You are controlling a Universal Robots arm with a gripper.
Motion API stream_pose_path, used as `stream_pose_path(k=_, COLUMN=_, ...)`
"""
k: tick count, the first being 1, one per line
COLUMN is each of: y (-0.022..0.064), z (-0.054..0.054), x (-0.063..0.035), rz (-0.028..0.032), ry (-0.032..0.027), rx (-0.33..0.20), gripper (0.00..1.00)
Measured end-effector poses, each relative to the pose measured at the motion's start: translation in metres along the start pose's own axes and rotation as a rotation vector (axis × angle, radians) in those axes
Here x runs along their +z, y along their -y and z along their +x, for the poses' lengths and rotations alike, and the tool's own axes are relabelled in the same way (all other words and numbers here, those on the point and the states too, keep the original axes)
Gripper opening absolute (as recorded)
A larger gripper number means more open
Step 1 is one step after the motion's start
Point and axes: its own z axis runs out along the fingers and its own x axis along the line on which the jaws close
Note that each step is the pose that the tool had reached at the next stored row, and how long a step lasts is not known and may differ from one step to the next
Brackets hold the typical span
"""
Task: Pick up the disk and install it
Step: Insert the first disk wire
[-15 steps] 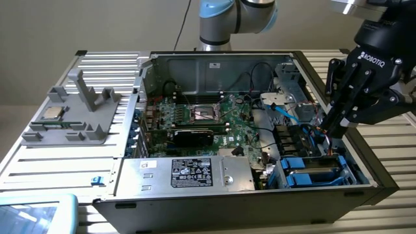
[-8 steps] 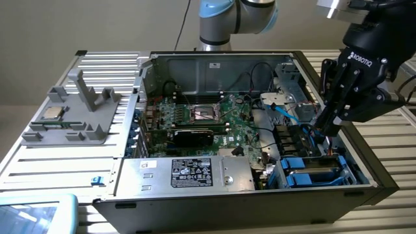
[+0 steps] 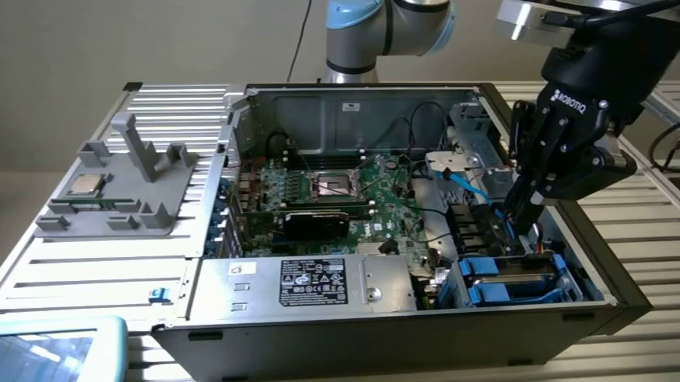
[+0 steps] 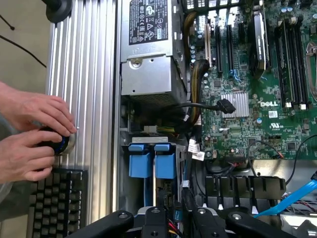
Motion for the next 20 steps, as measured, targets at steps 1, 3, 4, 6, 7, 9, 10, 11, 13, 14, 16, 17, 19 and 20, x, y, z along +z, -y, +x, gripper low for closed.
stream_pose_path(k=1, y=0.0000, z=-0.001, x=0.0004, rz=0.0008, ry=-0.0050, rx=0.001, gripper=0.25)
stream_pose_path(k=3, y=0.0000, z=-0.004, x=0.0014, rz=0.0015, ry=-0.0163, rx=0.003, gripper=0.25)
stream_pose_path(k=4, y=0.0000, z=-0.006, x=0.0020, rz=0.0018, ry=-0.0210, rx=0.004, gripper=0.25)
stream_pose_path(k=6, y=0.0001, z=-0.009, x=0.0030, rz=0.0023, ry=-0.0325, rx=0.006, gripper=0.25)
stream_pose_path(k=7, y=0.0002, z=-0.009, x=0.0040, rz=0.0028, ry=-0.0364, rx=0.006, gripper=0.25)
stream_pose_path(k=9, y=0.0005, z=-0.010, x=0.0054, rz=0.0030, ry=-0.0374, rx=0.006, gripper=0.25)
stream_pose_path(k=10, y=0.0006, z=-0.010, x=0.0060, rz=0.0031, ry=-0.0374, rx=0.006, gripper=0.25)
stream_pose_path(k=11, y=0.0006, z=-0.010, x=0.0065, rz=0.0031, ry=-0.0375, rx=0.006, gripper=0.25)
stream_pose_path(k=13, y=0.0008, z=-0.010, x=0.0074, rz=0.0031, ry=-0.0375, rx=0.006, gripper=0.25)
stream_pose_path(k=14, y=0.0009, z=-0.010, x=0.0082, rz=0.0031, ry=-0.0374, rx=0.006, gripper=0.25)
stream_pose_path(k=16, y=0.0021, z=-0.009, x=0.0094, rz=0.0029, ry=-0.0375, rx=0.006, gripper=0.25)
stream_pose_path(k=17, y=0.0030, z=-0.009, x=0.0101, rz=0.0029, ry=-0.0372, rx=0.006, gripper=0.25)
stream_pose_path(k=19, y=0.0033, z=-0.009, x=0.0113, rz=0.0028, ry=-0.0372, rx=0.006, gripper=0.25)
stream_pose_path(k=20, y=0.0034, z=-0.009, x=0.0120, rz=0.0028, ry=-0.0373, rx=0.006, gripper=0.25)
